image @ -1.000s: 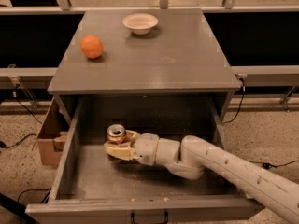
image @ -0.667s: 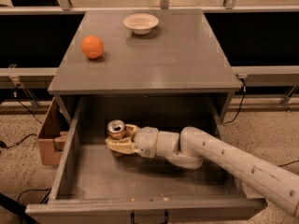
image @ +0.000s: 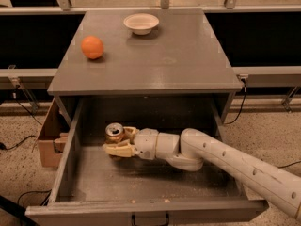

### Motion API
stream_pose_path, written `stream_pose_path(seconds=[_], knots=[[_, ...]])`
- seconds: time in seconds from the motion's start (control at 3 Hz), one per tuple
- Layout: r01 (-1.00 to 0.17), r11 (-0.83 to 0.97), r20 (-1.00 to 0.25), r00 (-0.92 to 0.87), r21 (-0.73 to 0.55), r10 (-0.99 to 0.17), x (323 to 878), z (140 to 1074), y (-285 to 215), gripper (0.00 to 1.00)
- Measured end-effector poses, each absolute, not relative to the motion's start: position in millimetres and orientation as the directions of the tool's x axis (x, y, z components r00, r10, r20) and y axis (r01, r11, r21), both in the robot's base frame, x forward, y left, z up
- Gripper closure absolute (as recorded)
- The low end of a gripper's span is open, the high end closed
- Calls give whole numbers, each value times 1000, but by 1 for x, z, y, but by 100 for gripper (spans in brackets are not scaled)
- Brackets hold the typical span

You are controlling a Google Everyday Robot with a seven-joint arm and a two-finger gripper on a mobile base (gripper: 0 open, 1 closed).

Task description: Place orange can into top drawer

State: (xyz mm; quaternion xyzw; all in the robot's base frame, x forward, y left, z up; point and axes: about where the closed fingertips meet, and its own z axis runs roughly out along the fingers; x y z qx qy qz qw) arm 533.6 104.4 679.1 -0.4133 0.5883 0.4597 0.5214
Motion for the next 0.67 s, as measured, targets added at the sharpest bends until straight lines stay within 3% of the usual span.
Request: stream_pose_path(seconds=[0.33,0.67], knots=[[-966,232,-993,-114,110,-7,533,680,106,5],[-967,231,-993,-114,110,-6,533,680,107,0]])
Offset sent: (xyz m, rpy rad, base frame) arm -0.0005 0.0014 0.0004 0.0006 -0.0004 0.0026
